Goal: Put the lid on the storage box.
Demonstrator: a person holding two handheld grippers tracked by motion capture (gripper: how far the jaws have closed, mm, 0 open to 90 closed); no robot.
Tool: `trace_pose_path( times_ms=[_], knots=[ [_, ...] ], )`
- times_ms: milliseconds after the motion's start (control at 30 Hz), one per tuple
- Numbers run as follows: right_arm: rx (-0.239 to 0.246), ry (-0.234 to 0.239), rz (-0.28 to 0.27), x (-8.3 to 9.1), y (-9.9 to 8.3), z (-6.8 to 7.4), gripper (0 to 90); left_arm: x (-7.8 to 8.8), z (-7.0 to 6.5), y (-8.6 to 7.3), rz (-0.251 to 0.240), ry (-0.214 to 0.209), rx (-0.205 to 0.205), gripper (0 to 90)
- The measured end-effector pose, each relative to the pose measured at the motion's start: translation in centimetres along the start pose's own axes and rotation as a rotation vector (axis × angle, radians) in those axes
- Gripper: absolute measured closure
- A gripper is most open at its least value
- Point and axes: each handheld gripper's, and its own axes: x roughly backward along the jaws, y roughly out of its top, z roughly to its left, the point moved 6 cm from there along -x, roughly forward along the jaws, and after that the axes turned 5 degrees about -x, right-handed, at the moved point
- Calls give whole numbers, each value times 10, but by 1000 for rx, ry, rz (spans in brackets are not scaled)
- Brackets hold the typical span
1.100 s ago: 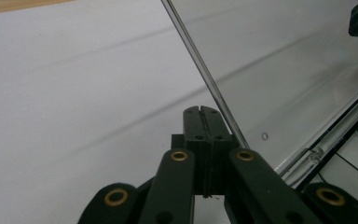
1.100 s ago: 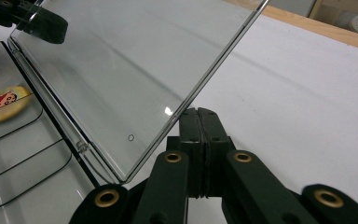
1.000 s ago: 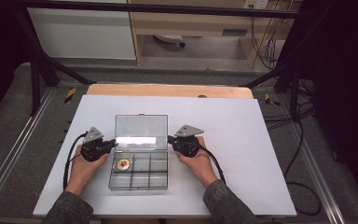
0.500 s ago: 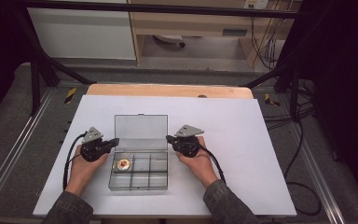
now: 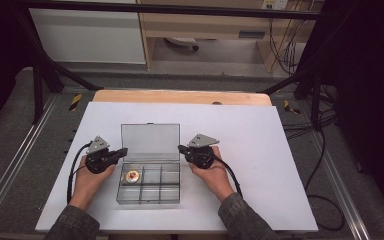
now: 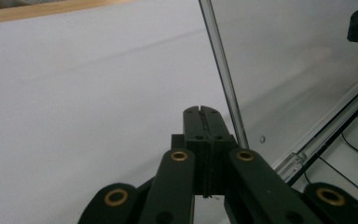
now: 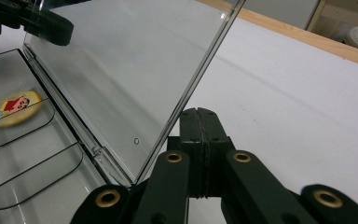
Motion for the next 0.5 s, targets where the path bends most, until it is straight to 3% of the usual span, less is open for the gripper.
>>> trace_pose_path(
  times_ms=[500],
  knots=[
    [5, 2, -4, 3, 1, 2, 900, 3, 0, 1, -12, -6, 4, 900]
  ],
)
